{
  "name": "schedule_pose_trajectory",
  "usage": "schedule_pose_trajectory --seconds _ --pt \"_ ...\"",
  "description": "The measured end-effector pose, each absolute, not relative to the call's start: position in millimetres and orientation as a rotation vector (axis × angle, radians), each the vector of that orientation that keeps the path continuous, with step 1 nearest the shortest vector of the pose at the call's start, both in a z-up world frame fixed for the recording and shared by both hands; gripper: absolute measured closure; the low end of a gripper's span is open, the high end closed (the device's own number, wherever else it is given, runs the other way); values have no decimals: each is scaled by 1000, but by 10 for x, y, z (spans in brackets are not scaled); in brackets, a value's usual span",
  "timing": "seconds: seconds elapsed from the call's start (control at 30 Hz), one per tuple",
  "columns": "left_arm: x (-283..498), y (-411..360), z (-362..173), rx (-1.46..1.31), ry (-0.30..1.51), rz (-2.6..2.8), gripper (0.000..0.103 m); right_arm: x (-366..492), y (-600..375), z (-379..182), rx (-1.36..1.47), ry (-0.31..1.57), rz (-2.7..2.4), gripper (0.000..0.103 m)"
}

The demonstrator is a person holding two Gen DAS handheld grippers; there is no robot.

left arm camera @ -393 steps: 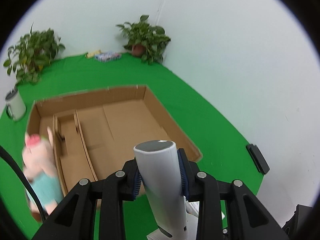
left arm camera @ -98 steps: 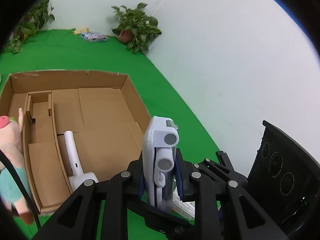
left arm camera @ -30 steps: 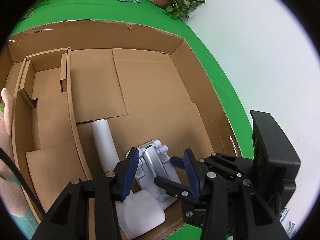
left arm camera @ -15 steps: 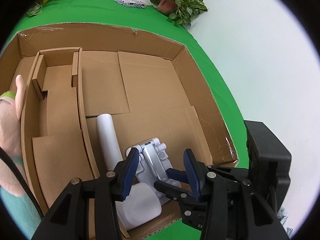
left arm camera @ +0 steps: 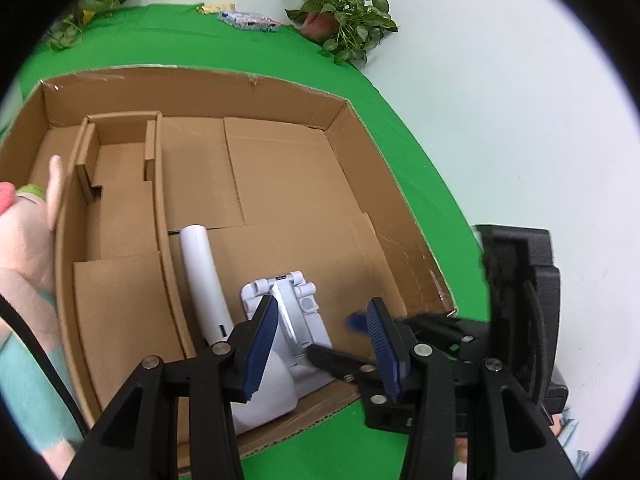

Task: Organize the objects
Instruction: 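Withdraw both grippers from the tray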

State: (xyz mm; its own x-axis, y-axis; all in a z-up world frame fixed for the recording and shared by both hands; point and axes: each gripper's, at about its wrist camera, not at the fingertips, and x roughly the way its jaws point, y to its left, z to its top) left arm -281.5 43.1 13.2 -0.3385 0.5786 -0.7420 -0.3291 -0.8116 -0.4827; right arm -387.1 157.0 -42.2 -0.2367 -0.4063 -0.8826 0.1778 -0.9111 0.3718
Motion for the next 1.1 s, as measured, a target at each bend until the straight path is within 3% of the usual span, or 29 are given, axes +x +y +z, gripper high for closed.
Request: schedule_pose_trajectory --seconds 0.07,0.23,0.27,0.37,0.6,1.1 --pt "-2750 416 196 -1309 -303 2219 58 -3807 1614 -335 1639 -175 -2309 25" --pt "-2372 411 499 -1114 -175 2410 57 -3366 1608 -41 1435 68 -2561 8" --pt "-2272 415 554 -1070 -144 2447 50 -3264 1585 12 1378 101 -2607 3" --pt "-1866 419 689 -913 -38 2616 20 -2802 1503 214 1149 178 -2771 1" --pt "-1125 404 724 -719 43 2823 20 -1914 1471 462 810 56 -2935 1" --pt "-629 287 573 -712 -11 2941 20 -1343 1309 446 704 114 -2916 1"
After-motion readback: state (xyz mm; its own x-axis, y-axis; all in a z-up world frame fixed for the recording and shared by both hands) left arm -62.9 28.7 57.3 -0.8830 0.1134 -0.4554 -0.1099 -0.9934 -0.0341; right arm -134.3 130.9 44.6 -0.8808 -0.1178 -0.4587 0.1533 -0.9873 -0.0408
